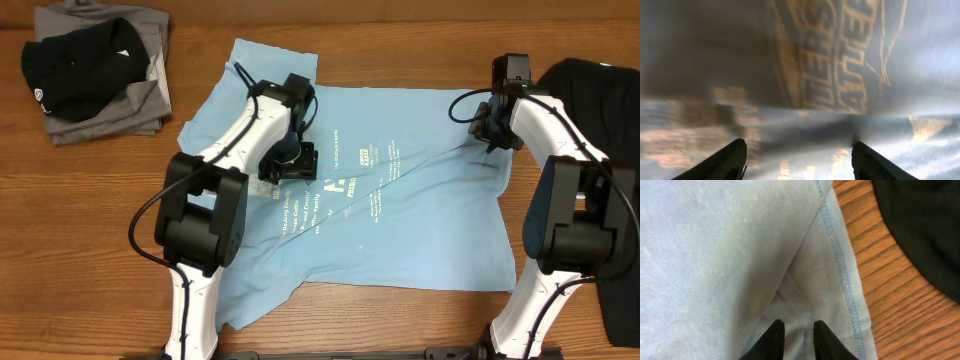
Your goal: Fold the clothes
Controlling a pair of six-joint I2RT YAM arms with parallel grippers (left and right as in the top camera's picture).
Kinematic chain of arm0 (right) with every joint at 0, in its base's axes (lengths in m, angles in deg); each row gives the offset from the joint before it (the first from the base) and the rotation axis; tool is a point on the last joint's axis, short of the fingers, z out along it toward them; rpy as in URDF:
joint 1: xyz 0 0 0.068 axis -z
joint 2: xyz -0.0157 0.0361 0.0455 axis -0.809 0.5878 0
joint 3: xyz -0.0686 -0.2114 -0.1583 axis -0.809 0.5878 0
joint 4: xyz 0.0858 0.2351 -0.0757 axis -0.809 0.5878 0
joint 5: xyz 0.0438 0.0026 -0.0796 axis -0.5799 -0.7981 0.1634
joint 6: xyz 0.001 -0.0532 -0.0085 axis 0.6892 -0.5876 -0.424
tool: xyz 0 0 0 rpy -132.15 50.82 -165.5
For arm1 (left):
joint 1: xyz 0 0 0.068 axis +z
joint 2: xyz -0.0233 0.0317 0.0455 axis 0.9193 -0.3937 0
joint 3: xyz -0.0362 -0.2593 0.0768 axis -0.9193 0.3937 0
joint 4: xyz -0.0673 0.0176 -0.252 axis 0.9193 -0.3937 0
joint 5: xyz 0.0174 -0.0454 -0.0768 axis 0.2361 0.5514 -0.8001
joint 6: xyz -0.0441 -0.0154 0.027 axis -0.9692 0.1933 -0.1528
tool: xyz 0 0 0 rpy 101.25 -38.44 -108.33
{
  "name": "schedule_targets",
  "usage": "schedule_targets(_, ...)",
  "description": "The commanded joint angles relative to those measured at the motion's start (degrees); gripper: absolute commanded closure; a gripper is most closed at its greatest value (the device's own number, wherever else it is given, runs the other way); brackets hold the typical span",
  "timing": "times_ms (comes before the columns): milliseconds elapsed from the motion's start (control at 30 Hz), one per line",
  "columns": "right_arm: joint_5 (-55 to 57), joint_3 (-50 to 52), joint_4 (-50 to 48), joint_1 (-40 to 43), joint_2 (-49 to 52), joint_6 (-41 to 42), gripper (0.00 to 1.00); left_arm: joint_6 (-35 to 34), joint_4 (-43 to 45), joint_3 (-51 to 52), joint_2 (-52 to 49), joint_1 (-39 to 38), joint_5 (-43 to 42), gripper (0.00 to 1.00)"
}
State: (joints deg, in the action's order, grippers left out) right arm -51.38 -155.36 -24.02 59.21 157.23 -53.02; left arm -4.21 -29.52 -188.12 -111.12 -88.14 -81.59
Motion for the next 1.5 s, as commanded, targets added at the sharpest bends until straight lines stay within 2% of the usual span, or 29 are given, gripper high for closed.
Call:
schedule_targets(0,-2.34,-0.83,-0.31,0.22,0.31,-0.17,0.77,1.09,0.79,-1.05,1.79,1.36,0.39,0.30)
schedule_targets(767,0.85,-0.81,0.98,2.51,3.02,-1.27,0.73,1.99,0.44,-0.94,1.79,2.84,0.44,0.29)
schedule_targets(967,-4.52,-0.81,1.14,3.28,3.02,-3.19,0.74,1.97,0.55,-0.94,1.77,2.84,0.37,0.28)
schedule_targets(1200,-4.44,-0.81,1.14,3.17,3.02,-3.17,0.75,1.97,-0.02,-0.94,1.77,2.82,0.39,0.28)
schedule_targets(1467,-1.40,-0.92,1.60,3.21,2.99,-1.60,0.89,1.97,-0.24,-0.94,1.77,2.89,0.42,0.28)
